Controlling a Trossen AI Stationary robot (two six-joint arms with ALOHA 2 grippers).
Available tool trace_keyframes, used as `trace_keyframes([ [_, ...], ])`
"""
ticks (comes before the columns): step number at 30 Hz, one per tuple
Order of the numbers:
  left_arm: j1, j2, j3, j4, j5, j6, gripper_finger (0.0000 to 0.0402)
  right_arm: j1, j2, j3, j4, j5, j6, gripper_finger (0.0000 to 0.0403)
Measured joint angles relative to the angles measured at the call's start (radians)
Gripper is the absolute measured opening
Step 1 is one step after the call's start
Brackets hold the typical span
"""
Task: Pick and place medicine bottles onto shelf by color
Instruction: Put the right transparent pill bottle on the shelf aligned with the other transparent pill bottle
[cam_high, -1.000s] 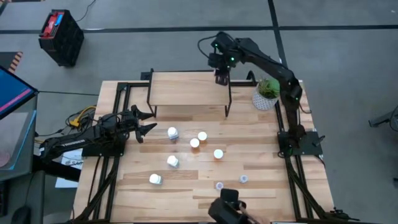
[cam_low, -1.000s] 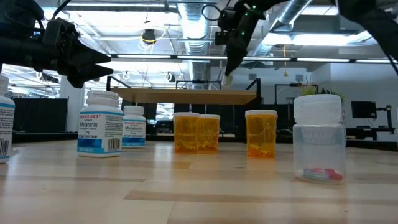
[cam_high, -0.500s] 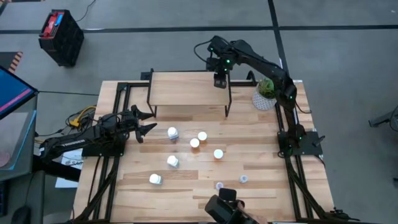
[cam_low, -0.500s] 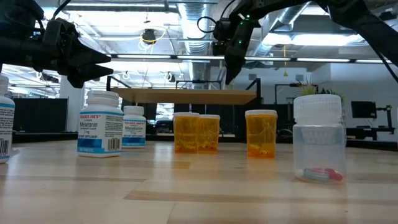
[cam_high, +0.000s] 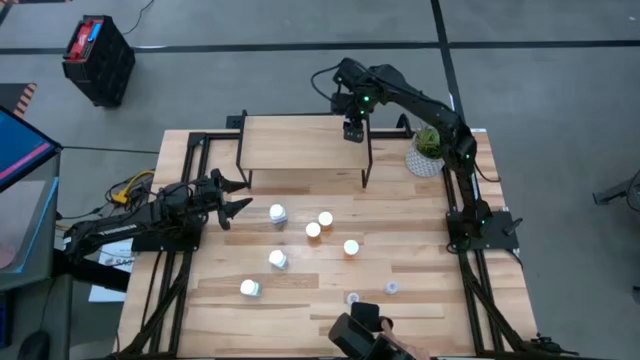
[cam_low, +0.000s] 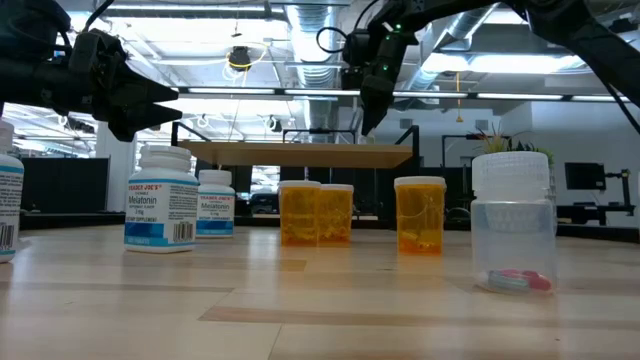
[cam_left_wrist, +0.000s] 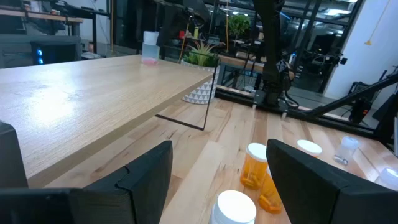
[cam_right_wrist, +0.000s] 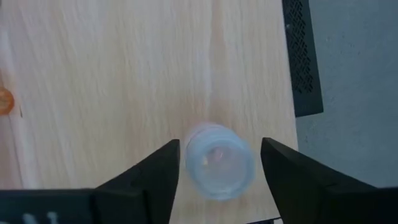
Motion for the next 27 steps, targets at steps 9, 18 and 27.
trace_keyframes([
  [9,0.0,0.0,0.0,0.0,0.0,0.0,0.0248,0.03,-0.014,0.109,0.019,0.002,-0.006,0.0249],
  [18,0.0,0.0,0.0,-0.001,0.0,0.0,0.0248,0.106,-0.18,0.093,-0.208,-0.017,0.121,0.0249],
  [27,0.0,0.0,0.0,-0.005,0.0,0.0,0.0248,0.28,-0.331,0.03,-0.279,-0.088,0.342,0.0249],
])
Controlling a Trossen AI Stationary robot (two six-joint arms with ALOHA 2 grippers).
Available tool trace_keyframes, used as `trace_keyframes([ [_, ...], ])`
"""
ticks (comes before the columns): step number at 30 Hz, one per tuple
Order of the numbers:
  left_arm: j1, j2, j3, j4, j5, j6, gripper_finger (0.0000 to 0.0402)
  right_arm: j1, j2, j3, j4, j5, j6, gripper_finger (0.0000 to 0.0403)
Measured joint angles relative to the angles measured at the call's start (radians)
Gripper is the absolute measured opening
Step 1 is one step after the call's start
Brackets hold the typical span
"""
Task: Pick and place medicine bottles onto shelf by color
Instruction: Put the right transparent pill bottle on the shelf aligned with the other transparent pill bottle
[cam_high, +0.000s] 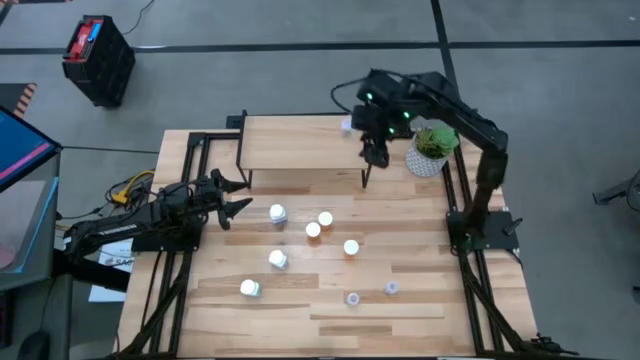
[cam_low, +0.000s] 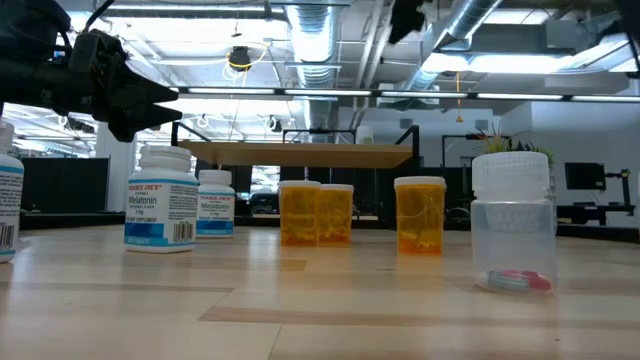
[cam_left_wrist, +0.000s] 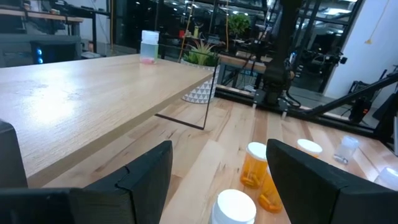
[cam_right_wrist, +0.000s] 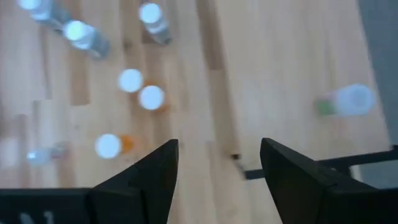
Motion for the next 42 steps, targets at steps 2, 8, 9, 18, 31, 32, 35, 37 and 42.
trace_keyframes([
  [2,0.0,0.0,0.0,-0.005,0.0,0.0,0.0248,0.053,-0.049,-0.045,-0.003,0.0,0.055,0.0249],
  [8,0.0,0.0,0.0,-0.017,0.001,0.0,0.0248,0.256,-0.2,-0.251,-0.003,0.038,0.276,0.0249],
  [9,0.0,0.0,0.0,-0.017,0.001,0.0,0.0248,0.295,-0.223,-0.293,-0.003,0.057,0.322,0.0249],
  [18,0.0,0.0,0.0,-0.016,0.001,0.0,0.0248,0.646,-0.351,-0.613,0.097,0.254,0.705,0.0249],
  [31,0.0,0.0,0.0,-0.016,0.0,0.0,0.0248,0.951,-0.308,-0.868,0.243,0.382,0.94,0.0249],
  [32,0.0,0.0,0.0,-0.016,0.0,0.0,0.0248,0.967,-0.308,-0.889,0.255,0.389,0.962,0.0249],
  [35,0.0,0.0,0.0,-0.016,0.0,0.0,0.0248,1.014,-0.322,-0.951,0.325,0.41,1.017,0.0249],
  [37,0.0,0.0,0.0,-0.016,0.0,0.0,0.0248,1.043,-0.334,-0.99,0.389,0.427,1.046,0.0249],
  [42,0.0,0.0,0.0,-0.016,0.0,-0.007,0.0248,1.086,-0.322,-1.073,0.542,0.434,1.081,0.0249],
])
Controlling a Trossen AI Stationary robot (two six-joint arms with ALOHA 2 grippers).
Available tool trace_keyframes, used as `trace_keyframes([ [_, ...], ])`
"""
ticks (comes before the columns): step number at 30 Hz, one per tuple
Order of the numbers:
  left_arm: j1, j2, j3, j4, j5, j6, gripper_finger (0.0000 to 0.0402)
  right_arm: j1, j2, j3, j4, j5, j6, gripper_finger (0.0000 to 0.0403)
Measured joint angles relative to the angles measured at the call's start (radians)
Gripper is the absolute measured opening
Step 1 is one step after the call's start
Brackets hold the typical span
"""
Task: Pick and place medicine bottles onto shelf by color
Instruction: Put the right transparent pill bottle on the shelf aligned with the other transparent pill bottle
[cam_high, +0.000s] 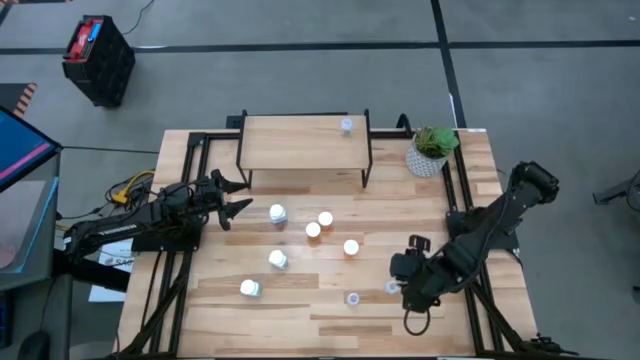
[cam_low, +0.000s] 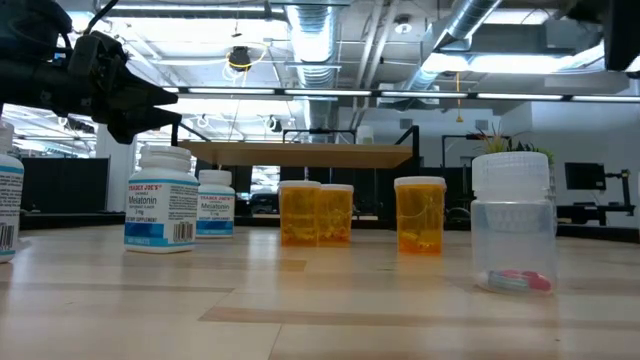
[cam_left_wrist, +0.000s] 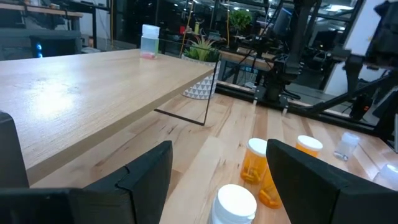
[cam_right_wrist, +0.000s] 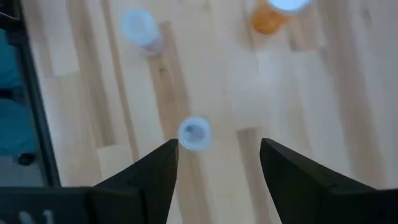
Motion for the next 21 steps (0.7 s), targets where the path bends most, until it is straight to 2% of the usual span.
trace_keyframes([
  [6,0.0,0.0,0.0,0.0,0.0,0.0,0.0248,0.006,0.044,-0.071,0.083,0.0,0.019,0.0249],
  [10,0.0,0.0,0.0,0.0,0.0,0.0,0.0248,-0.005,0.103,-0.071,0.096,-0.002,0.019,0.0249],
  [15,0.0,0.0,0.0,0.0,0.0,0.0,0.0248,-0.005,0.191,-0.072,0.146,-0.061,0.017,0.0249],
  [21,0.0,0.0,0.0,0.0,0.0,0.0,0.0248,0.001,0.25,-0.061,0.174,-0.065,0.024,0.0249],
])
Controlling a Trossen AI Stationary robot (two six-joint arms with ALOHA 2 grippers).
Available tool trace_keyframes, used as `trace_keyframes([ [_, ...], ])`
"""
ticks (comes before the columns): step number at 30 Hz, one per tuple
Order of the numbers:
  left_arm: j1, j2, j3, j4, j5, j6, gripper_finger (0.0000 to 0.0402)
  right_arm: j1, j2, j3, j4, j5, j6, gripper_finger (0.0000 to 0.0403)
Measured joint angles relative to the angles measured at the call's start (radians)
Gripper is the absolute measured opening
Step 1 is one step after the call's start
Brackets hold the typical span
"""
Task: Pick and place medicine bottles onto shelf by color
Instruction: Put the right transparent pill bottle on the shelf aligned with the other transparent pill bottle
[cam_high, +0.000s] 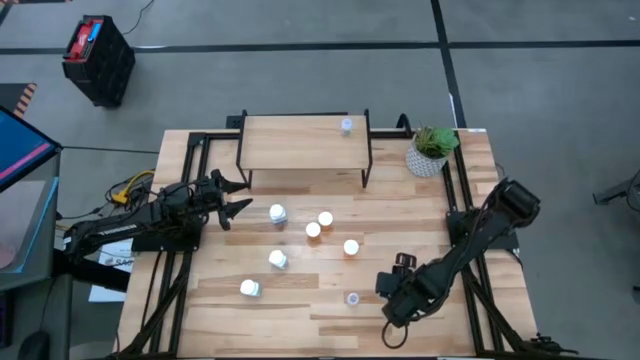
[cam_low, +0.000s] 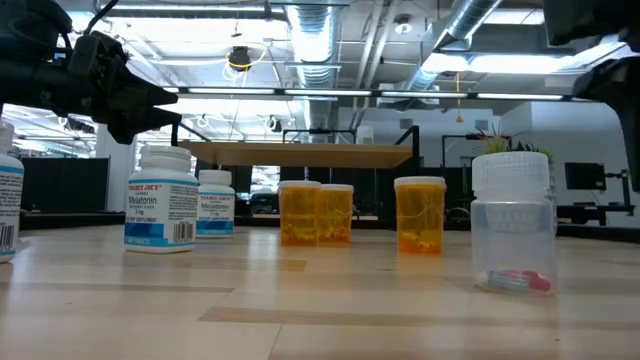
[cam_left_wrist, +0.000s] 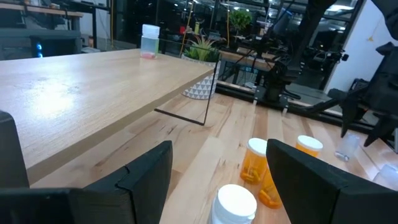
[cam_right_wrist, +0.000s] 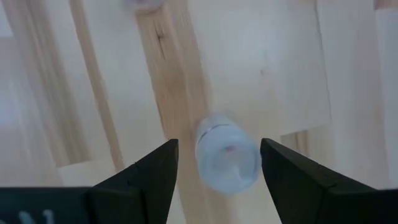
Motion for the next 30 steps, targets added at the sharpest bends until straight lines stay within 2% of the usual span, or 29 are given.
trace_keyframes([
  [7,0.0,0.0,0.0,0.0,0.0,0.0,0.0248,-0.002,0.016,0.0,-0.005,-0.019,0.003,0.0238],
  [17,0.0,0.0,0.0,0.0,0.0,-0.001,0.0248,-0.04,0.01,0.009,-0.009,-0.025,-0.027,0.0124],
  [22,0.0,0.0,0.0,0.001,0.0,0.0,0.0248,-0.11,0.007,0.115,-0.084,-0.051,-0.217,0.0118],
  [26,0.0,0.0,0.0,0.001,0.0,0.0,0.0248,-0.189,0.003,0.285,-0.248,-0.05,-0.414,0.0118],
  [30,0.0,0.0,0.0,0.0,0.0,0.0,0.0248,-0.29,0.001,0.467,-0.359,-0.004,-0.648,0.0125],
])
